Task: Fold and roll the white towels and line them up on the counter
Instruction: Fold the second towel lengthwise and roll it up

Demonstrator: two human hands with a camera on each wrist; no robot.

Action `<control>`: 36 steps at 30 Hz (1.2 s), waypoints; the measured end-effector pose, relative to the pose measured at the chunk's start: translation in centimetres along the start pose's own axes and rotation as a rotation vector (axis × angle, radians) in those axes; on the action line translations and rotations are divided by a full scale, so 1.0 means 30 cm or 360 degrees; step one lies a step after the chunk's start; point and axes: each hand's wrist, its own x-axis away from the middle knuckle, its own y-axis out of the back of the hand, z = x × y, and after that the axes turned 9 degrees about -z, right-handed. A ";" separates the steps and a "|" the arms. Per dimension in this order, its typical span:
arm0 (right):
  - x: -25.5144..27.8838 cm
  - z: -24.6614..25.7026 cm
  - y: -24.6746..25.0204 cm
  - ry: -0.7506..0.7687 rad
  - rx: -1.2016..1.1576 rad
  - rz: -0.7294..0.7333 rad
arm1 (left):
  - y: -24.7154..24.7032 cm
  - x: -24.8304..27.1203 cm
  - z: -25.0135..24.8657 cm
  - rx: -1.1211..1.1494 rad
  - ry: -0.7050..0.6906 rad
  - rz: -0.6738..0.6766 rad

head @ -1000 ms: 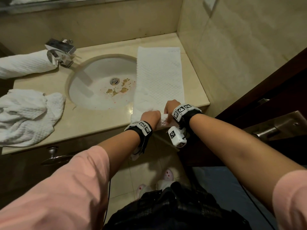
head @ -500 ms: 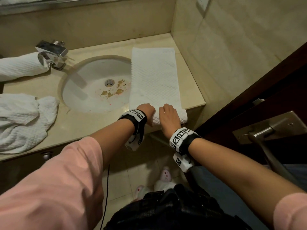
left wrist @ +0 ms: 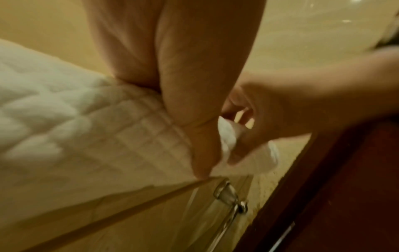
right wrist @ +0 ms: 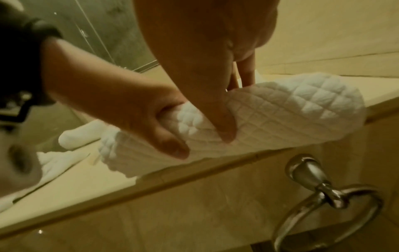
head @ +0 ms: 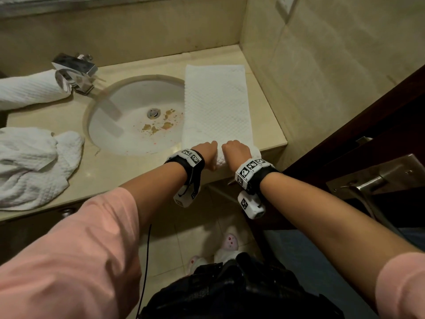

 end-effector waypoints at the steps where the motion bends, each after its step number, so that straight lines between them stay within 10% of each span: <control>1: -0.017 0.002 0.008 -0.0010 0.0005 0.0026 | -0.009 0.007 0.001 -0.0022 -0.0003 -0.0042; 8: -0.101 -0.013 0.065 -0.0139 -0.0118 0.0211 | -0.042 0.053 -0.004 -0.0456 -0.0195 -0.0473; 18: -0.160 -0.059 0.023 -0.0085 -0.0311 0.0346 | 0.092 -0.052 0.011 -0.0255 0.0023 0.0258; 26: -0.050 -0.050 -0.060 0.0258 0.0044 -0.0377 | 0.111 -0.120 0.032 -0.0225 -0.0008 0.0270; 36: -0.077 -0.079 -0.079 0.0388 0.0035 -0.0297 | 0.166 -0.158 0.039 -0.0217 -0.0061 0.0387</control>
